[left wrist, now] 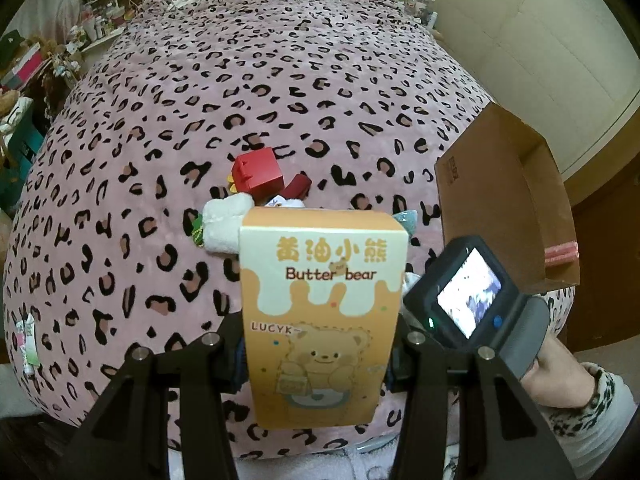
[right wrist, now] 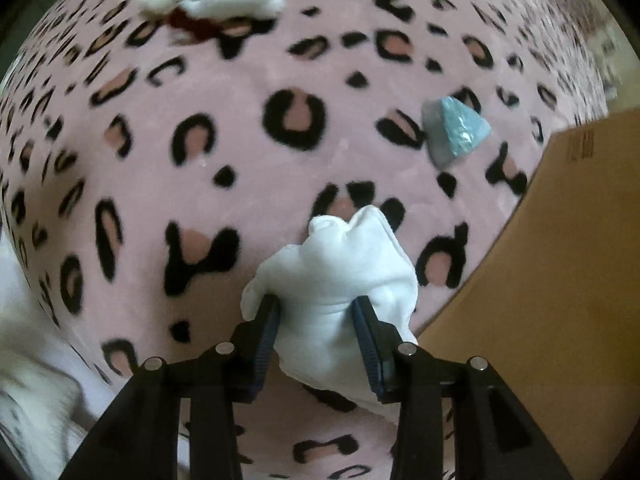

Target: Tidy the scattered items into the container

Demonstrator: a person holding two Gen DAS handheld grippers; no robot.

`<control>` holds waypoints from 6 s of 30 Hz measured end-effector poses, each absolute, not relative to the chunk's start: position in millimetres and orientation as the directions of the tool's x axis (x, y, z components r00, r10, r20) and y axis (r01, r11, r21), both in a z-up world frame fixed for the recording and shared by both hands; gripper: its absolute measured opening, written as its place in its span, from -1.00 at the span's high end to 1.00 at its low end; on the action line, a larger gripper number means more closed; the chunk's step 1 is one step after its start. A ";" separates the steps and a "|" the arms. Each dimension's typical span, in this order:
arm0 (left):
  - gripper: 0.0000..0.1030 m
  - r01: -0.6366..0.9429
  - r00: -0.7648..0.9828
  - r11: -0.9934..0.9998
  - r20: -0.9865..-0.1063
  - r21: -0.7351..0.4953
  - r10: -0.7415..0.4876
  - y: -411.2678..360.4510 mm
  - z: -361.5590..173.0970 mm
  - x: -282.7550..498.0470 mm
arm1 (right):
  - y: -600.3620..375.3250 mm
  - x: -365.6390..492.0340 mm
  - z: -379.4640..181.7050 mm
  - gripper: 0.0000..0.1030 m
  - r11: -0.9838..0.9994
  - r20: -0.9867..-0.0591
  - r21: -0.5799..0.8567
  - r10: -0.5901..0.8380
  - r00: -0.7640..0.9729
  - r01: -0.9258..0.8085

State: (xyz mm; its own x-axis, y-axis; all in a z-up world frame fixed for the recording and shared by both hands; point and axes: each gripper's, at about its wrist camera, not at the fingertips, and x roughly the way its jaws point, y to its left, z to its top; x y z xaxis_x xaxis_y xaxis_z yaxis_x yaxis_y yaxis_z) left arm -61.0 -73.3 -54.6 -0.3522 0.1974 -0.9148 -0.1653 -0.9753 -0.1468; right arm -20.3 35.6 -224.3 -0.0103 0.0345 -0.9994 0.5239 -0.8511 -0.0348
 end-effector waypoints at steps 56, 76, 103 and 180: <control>0.06 -0.092 -0.327 -0.983 -0.928 -0.159 0.180 -113.4 -77.3 -36.4 | 28.8 -48.0 -177.1 0.45 -0.871 -0.979 0.200 -0.192 0.064 0.449; -0.43 -0.339 -0.272 -0.932 -0.935 -0.128 0.227 -31.2 -167.3 3.5 | 52.7 -50.5 -207.1 0.03 -0.873 -0.975 0.222 -0.197 0.101 0.434; -0.64 -0.053 -0.300 -0.979 -0.932 -0.198 0.205 -120.0 -155.9 -19.8 | 80.7 -51.1 -150.7 0.36 -0.881 -0.948 0.293 -0.317 -0.003 0.372; -0.72 -0.562 -0.266 -0.821 -0.918 -0.101 0.295 214.7 -22.4 -153.0 | 273.9 -60.9 -19.3 0.17 -0.991 -0.912 0.133 -0.125 -0.391 0.007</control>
State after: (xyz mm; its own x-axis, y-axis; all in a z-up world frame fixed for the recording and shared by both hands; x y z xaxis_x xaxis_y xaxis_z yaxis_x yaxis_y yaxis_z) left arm -153.0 214.7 -22.4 -0.2659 0.2949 -0.9178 -0.5624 -0.8207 -0.1008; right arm -60.9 273.9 -19.3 -0.3912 -0.1249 -0.9118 0.0075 -0.9912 0.1325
